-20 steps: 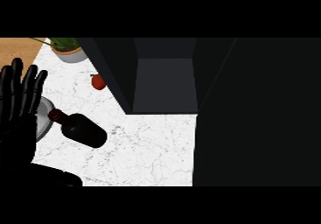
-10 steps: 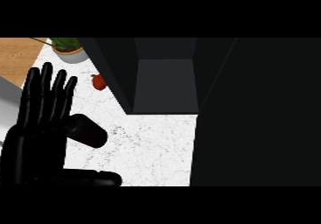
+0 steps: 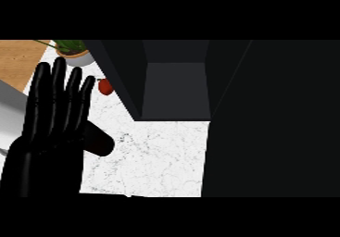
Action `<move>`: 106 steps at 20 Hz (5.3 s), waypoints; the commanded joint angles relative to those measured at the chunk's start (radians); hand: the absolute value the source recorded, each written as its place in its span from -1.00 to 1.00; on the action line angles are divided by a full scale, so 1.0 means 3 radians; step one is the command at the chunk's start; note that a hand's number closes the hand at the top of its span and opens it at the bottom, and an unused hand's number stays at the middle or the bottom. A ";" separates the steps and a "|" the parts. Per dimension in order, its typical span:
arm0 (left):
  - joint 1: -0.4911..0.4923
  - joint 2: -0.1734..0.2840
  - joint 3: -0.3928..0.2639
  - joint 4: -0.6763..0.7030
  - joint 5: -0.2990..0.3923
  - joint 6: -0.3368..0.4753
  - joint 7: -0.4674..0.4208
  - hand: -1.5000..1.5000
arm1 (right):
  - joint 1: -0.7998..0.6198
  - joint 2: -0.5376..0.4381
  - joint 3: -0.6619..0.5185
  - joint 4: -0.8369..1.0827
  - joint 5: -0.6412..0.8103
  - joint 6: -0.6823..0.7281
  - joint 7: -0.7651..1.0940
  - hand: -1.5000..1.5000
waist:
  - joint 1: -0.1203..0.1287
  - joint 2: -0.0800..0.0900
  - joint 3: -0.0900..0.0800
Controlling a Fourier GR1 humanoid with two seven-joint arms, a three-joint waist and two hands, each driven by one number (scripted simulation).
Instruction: Pick up the wine, place it into the cabinet and close the cabinet
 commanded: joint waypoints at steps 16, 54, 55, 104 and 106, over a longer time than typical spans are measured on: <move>-0.0288 -0.0004 -0.0381 -0.0152 -0.0752 0.0778 0.0796 -1.00 | -0.0014 0.0041 -0.0040 -0.0337 -0.0068 -0.0007 0.0300 -1.00 | -0.0006 -0.0002 0.0002; 0.1077 0.0209 0.1509 0.1450 0.1061 -0.0597 -0.1411 -1.00 | -0.0749 0.0056 -0.0209 -0.0474 -0.0129 -0.0236 0.1086 -1.00 | -0.0001 0.0004 -0.0003; 0.0778 0.0304 0.1661 0.1780 0.1077 -0.0614 -0.1462 -1.00 | -0.0446 0.0126 0.0000 -0.0460 0.0020 -0.0166 0.0860 -1.00 | -0.0019 0.0005 -0.0002; -0.0423 0.0328 0.2215 0.6112 0.1367 -0.2288 -0.4280 -1.00 | -0.0262 0.0235 0.0239 -0.0693 0.0219 -0.0113 0.0912 -1.00 | -0.0053 0.0008 -0.0005; -0.0612 0.0280 0.2225 0.6153 0.1350 -0.2072 -0.4307 -1.00 | -0.1020 0.0204 0.0040 -0.0312 0.0195 -0.0257 0.1209 -1.00 | -0.0025 0.0015 -0.0008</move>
